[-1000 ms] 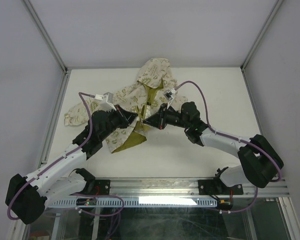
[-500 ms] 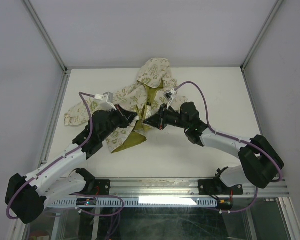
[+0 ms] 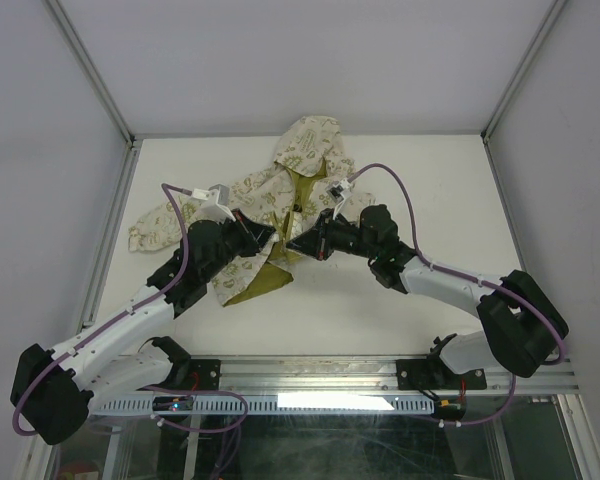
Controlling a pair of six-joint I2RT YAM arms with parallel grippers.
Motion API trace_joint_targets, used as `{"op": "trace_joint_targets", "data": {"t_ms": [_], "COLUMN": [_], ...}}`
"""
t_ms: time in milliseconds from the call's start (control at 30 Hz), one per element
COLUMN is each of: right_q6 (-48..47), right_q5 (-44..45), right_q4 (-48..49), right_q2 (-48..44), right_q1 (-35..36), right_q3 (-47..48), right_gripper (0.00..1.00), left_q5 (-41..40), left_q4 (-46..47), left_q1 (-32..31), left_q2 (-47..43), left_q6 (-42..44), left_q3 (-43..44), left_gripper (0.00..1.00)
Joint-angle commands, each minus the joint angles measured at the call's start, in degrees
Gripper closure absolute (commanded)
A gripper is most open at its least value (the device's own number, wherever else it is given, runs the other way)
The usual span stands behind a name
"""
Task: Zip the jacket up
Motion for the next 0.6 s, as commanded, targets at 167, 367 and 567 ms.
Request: {"op": "trace_joint_targets", "data": {"t_ms": [167,367,567], "right_q6": [-1.12,-1.12,-1.12], "right_q5": [0.71,0.71,0.71], "right_q4": [1.5,0.8,1.12], "right_q2": [-1.98,-2.4,-2.15], "right_q1": [0.67,0.77,0.76], "right_q3": [1.96,1.88,2.05], "right_gripper": [1.0,1.0,1.0], "left_q5": [-1.6,-1.75,-1.58], "left_q4": [1.76,1.48,1.51], "left_q1": [-0.61,-0.74,-0.82], "left_q2": [-0.52,-0.45,-0.21], "left_q6": [1.39,1.61,1.57], "left_q3": [2.9,2.97,2.97], "left_gripper": [1.0,1.0,1.0]}}
